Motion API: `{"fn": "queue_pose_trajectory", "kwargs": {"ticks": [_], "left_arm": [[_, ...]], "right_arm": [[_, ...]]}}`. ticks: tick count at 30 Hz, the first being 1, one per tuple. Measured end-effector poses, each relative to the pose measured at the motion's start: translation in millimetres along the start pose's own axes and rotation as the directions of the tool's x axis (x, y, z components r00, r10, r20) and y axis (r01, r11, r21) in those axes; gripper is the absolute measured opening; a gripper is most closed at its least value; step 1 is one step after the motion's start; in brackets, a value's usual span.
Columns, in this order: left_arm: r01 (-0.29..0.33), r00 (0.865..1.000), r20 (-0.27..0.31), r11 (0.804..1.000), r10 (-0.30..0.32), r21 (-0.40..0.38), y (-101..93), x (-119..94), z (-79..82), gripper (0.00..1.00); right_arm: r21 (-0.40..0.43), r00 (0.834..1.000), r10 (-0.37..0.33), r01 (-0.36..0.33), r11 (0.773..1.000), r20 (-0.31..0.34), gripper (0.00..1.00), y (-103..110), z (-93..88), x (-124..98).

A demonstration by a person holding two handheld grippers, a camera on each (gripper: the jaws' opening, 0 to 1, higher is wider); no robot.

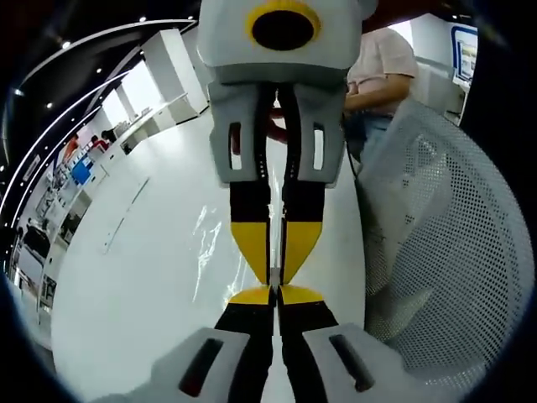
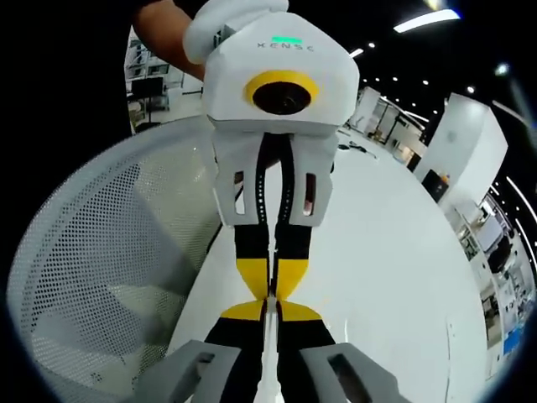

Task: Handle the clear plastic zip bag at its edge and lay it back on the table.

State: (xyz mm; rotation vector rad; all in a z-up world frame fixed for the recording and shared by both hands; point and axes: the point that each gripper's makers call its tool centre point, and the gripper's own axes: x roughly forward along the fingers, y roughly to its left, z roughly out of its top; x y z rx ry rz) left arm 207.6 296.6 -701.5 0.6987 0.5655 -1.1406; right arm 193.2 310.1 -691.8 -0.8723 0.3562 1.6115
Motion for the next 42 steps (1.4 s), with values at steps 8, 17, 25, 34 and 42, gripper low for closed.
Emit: {"fn": "queue_pose_trajectory", "kwargs": {"ticks": [8,17,25,34,42], "left_arm": [[-0.009,1.000,-0.017,1.000,0.009,0.001,1.3,-2.1,-2.6,0.00],[0.028,0.999,-0.042,0.999,-0.030,-0.029,-7.8,1.3,-9.2,0.00],[0.028,0.998,-0.053,0.997,-0.032,-0.073,-9.4,6.9,-14.5,0.00],[0.025,0.998,-0.051,0.997,-0.029,-0.077,-8.7,5.6,-13.9,0.00],[0.023,0.998,-0.059,0.997,-0.028,-0.078,-8.1,2.7,-16.9,0.00]], "right_arm": [[0.074,0.999,0.013,-0.011,0.997,-0.036,0.00,-0.7,-2.3,5.2],[0.207,0.996,0.062,-0.048,0.977,-0.060,0.00,6.5,-8.7,8.5],[0.233,0.994,0.066,-0.043,0.971,-0.092,0.00,10.3,-16.7,11.1],[0.229,0.993,0.063,-0.039,0.973,-0.099,0.00,9.6,-17.7,10.3],[0.229,0.992,0.062,-0.036,0.973,-0.106,0.00,11.0,-20.5,9.3]]}}
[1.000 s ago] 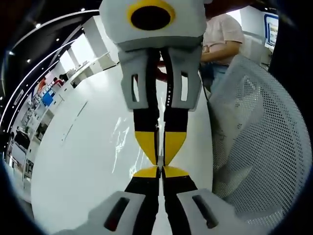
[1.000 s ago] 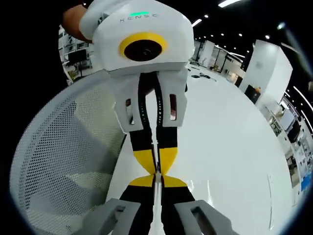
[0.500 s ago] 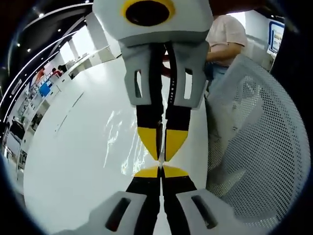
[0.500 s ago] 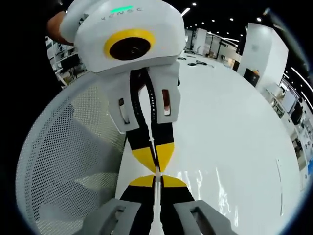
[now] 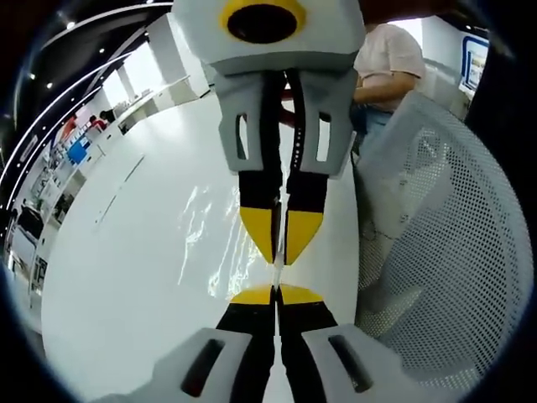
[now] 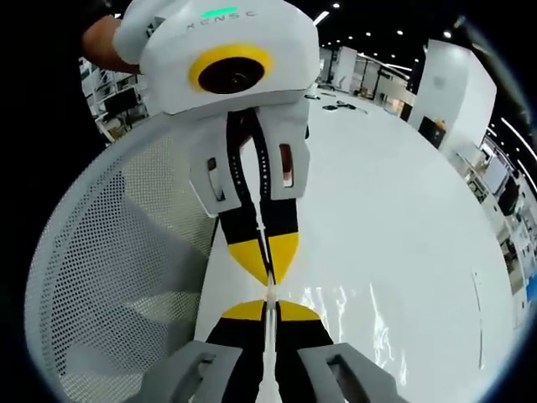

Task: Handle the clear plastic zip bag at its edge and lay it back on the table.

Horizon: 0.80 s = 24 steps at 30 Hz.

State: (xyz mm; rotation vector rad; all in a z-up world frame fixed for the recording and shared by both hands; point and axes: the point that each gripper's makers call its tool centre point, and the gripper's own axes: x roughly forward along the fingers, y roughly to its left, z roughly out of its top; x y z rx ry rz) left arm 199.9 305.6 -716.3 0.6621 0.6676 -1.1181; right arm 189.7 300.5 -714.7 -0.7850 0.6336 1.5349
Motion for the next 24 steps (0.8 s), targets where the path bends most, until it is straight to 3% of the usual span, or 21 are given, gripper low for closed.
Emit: {"fn": "queue_pose_trajectory", "kwargs": {"ticks": [6,10,24], "left_arm": [[-0.001,1.000,-0.008,0.999,0.001,0.034,-1.2,1.6,-1.9,0.00],[-0.011,1.000,-0.010,0.999,0.011,-0.035,1.1,1.4,-2.7,0.00],[0.001,1.000,-0.002,0.999,-0.001,-0.032,-2.9,6.5,1.3,0.00]], "right_arm": [[-0.004,1.000,-0.001,0.001,1.000,-0.011,0.00,0.6,-1.0,2.6],[0.004,1.000,-0.007,0.007,1.000,-0.009,0.00,-0.3,-1.5,4.5],[0.003,1.000,-0.006,0.006,1.000,0.009,0.00,0.4,2.9,5.4]]}}
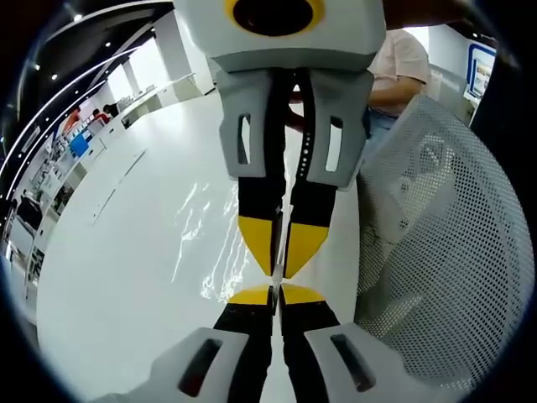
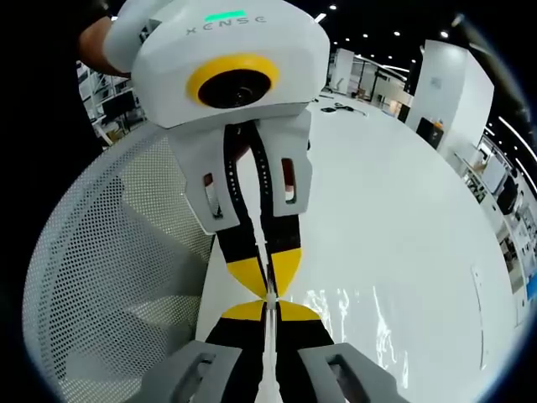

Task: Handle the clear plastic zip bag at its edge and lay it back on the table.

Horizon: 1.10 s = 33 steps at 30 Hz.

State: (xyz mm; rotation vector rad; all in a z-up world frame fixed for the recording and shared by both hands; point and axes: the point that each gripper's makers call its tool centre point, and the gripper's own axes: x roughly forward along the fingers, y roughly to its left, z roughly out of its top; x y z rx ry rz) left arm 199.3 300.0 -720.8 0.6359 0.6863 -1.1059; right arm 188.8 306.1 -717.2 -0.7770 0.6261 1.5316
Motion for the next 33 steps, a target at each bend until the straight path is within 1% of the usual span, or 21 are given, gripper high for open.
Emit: {"fn": "queue_pose_trajectory", "kwargs": {"ticks": [7,10,12,15,19,21,23,24,25,26,31,33], "left_arm": [[0.004,1.000,-0.008,1.000,-0.003,0.017,-0.1,1.2,-0.1,0.00],[0.002,1.000,-0.008,1.000,-0.002,0.017,0.4,1.2,0.7,0.00],[0.000,1.000,0.000,1.000,0.000,0.020,0.4,0.5,3.7,0.00],[-0.003,1.000,-0.010,0.999,0.003,0.036,1.1,0.0,2.0,0.00],[0.003,1.000,-0.007,1.000,-0.003,0.028,0.2,0.3,0.3,0.00],[0.005,1.000,-0.009,1.000,-0.005,0.019,-1.6,-0.1,-0.6,0.00],[0.020,1.000,-0.020,0.999,-0.019,0.037,-6.4,1.2,-2.4,0.00],[0.015,1.000,-0.024,0.999,-0.014,0.047,-6.8,2.0,-3.2,0.00],[0.012,1.000,-0.026,0.999,-0.011,0.048,-8.8,2.3,-2.4,0.00],[0.014,1.000,-0.026,0.999,-0.013,0.041,-8.9,2.3,-2.6,0.00],[0.023,0.999,-0.030,1.000,-0.023,0.018,-9.0,3.9,-9.2,0.00],[0.022,0.999,-0.032,1.000,-0.022,0.011,-8.3,3.3,-11.6,0.00]], "right_arm": [[-0.014,1.000,0.008,-0.008,1.000,-0.010,0.00,-0.7,-1.8,0.1],[-0.035,1.000,0.006,-0.006,0.999,-0.006,0.00,-2.6,-1.0,0.8],[-0.064,1.000,0.001,-0.001,0.998,-0.002,0.00,-2.5,0.9,1.4],[-0.079,1.000,-0.001,0.000,0.997,-0.008,0.00,-3.1,0.8,2.6],[-0.054,1.000,0.007,-0.007,0.999,-0.011,0.00,-1.4,1.2,3.7],[-0.059,1.000,0.001,-0.001,0.998,-0.002,0.00,0.7,1.3,4.4],[0.043,1.000,0.028,-0.028,0.999,-0.009,0.00,6.3,-0.6,6.0],[0.047,1.000,0.023,-0.022,0.999,-0.010,0.00,5.4,-0.6,6.5],[0.009,1.000,0.019,-0.018,1.000,-0.012,0.00,5.4,-1.2,7.6],[-0.002,1.000,0.021,-0.021,1.000,-0.016,0.00,6.3,-2.0,8.1],[-0.013,0.999,0.024,-0.024,1.000,-0.031,0.00,9.5,-4.1,7.6],[-0.003,0.999,0.025,-0.025,1.000,-0.035,0.00,9.5,-5.7,7.1]]}}
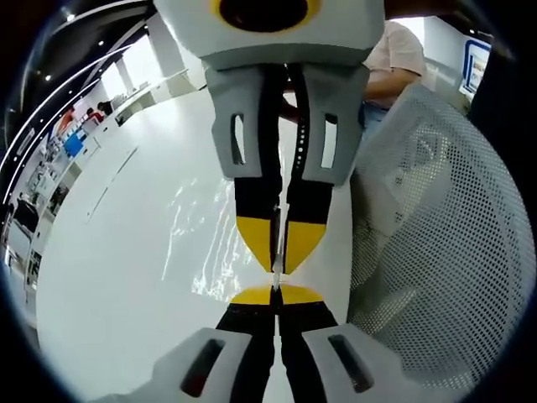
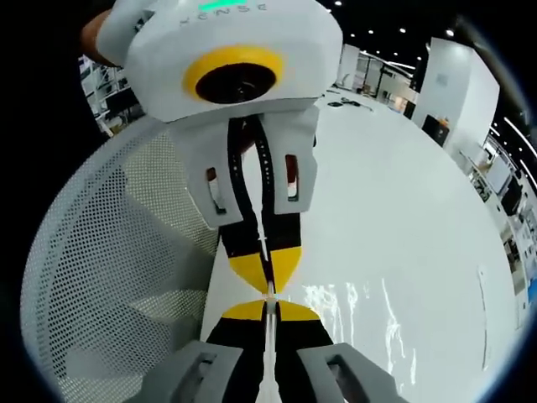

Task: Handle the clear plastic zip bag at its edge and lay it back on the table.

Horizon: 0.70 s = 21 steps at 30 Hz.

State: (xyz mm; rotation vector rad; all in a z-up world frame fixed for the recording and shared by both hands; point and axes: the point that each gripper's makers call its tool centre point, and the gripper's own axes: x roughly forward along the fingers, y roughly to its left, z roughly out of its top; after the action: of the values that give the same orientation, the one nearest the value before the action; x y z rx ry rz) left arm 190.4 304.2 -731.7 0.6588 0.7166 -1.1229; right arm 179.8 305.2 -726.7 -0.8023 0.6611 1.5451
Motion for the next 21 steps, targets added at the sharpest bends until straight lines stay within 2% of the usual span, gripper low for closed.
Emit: {"fn": "queue_pose_trajectory", "kwargs": {"ticks": [4,11,21], "left_arm": [[-0.002,1.000,-0.004,1.000,0.002,-0.016,0.7,-2.2,-3.0,0.00],[-0.008,1.000,-0.009,1.000,0.008,-0.002,1.4,-1.4,-5.7,0.00],[0.005,1.000,-0.005,1.000,-0.005,-0.028,-0.7,2.7,-6.9,0.01]], "right_arm": [[0.002,1.000,0.000,0.000,1.000,-0.004,0.00,-2.3,-5.5,-0.9],[0.012,1.000,-0.005,0.005,1.000,-0.006,0.00,-2.5,-4.8,1.4],[0.025,1.000,0.001,-0.001,1.000,0.009,0.00,-0.2,-2.6,1.4]]}}
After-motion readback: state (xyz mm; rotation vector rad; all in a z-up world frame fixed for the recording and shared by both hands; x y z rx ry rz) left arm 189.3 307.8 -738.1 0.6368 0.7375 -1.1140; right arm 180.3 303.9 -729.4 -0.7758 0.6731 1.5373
